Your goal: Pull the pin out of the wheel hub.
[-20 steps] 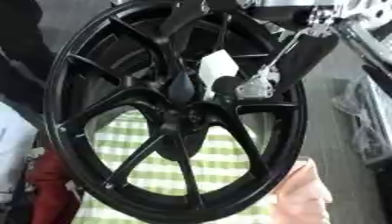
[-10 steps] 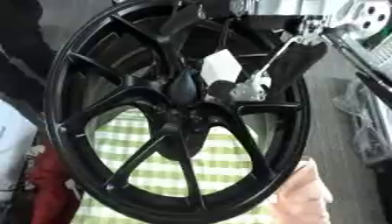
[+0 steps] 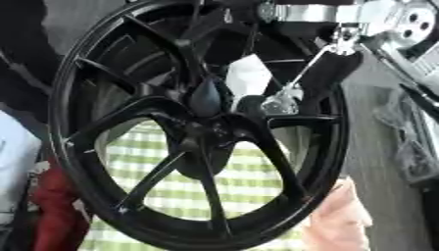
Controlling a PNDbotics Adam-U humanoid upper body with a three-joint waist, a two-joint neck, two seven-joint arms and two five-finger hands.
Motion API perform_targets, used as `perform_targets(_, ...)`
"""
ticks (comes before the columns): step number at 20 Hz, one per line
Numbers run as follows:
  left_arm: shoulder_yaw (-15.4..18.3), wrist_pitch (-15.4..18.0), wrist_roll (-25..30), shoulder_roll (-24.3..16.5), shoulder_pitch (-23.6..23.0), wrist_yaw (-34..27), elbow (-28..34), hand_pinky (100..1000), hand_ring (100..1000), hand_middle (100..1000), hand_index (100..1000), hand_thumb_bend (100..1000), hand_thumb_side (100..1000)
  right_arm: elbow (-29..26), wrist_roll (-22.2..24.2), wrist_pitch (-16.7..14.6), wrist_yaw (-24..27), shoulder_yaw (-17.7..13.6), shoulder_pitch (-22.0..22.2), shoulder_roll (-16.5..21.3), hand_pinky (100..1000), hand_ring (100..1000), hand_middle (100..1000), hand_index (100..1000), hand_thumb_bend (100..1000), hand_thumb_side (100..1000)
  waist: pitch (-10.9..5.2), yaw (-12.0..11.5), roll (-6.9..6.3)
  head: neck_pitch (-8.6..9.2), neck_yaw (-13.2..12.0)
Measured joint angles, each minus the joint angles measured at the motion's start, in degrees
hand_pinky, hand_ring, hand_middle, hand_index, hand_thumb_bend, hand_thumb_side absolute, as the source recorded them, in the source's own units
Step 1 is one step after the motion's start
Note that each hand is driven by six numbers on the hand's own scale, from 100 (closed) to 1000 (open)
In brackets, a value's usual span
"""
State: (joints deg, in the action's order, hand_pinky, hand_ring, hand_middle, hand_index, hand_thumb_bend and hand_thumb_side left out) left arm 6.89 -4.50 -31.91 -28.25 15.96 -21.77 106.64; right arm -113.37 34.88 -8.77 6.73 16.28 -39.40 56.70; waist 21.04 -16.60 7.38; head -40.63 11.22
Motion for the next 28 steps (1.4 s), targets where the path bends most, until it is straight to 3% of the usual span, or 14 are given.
perform_targets(28,0.0,0.0,0.0,0.0,-0.3,-0.1,0.0,538,662,703,764,124,830,5.8,-0.9,-3.2,-9.6,0.0,1.1,-0.5,954,872,708,871,350,100,1.35,-0.3,0.20,0.01,-0.1)
